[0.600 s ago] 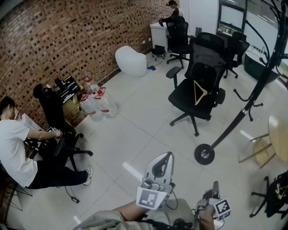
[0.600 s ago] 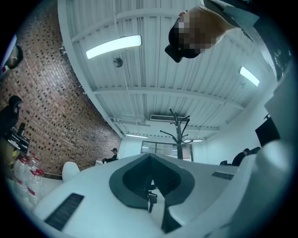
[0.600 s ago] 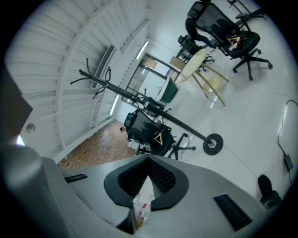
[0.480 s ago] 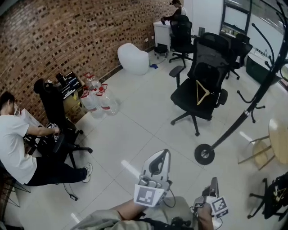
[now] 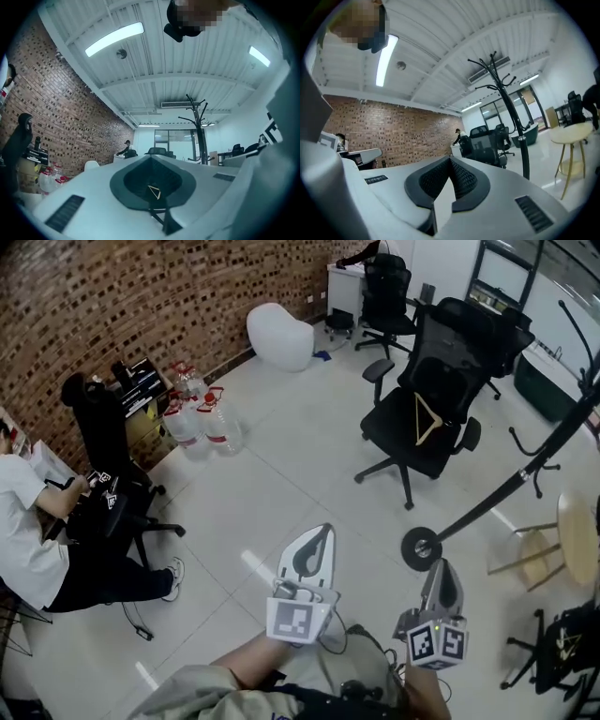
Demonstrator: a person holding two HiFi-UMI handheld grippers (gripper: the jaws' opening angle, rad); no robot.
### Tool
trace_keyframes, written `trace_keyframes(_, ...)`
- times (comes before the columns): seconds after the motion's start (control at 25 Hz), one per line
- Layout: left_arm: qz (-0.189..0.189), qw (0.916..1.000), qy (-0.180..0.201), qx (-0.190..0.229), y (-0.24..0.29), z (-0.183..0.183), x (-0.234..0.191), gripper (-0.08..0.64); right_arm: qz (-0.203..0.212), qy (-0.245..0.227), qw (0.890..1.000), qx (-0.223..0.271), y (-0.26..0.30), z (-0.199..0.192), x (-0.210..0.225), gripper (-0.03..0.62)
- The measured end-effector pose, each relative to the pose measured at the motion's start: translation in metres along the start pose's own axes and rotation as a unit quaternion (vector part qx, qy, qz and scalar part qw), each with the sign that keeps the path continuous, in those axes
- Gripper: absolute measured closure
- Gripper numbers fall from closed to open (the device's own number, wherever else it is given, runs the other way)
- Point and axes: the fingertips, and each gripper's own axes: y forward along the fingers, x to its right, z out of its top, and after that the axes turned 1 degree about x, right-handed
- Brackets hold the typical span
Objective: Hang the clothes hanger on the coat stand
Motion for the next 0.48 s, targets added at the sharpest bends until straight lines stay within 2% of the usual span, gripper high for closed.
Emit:
trace_keyframes(0.16,0.004,0.9997,0.019,-0.016,0.025,-0.006,-0.008,0.545,0.017,-0.028,0.999,0.007,0.039,0.008,-0.014,0.591)
trace_keyframes(0.36,0.025,0.9982,0.041,-0.036,0.063,0.0,-0.013,0.545,0.05,-0.026,0.998,0.011,0.089,0.013,-0.02,0.591)
trace_keyframes(0.48,0.046,0.9959,0.055,-0.056,0.093,-0.011,-0.013,0.545,0.066,-0.042,0.997,0.012,0.13,0.012,-0.005,0.591)
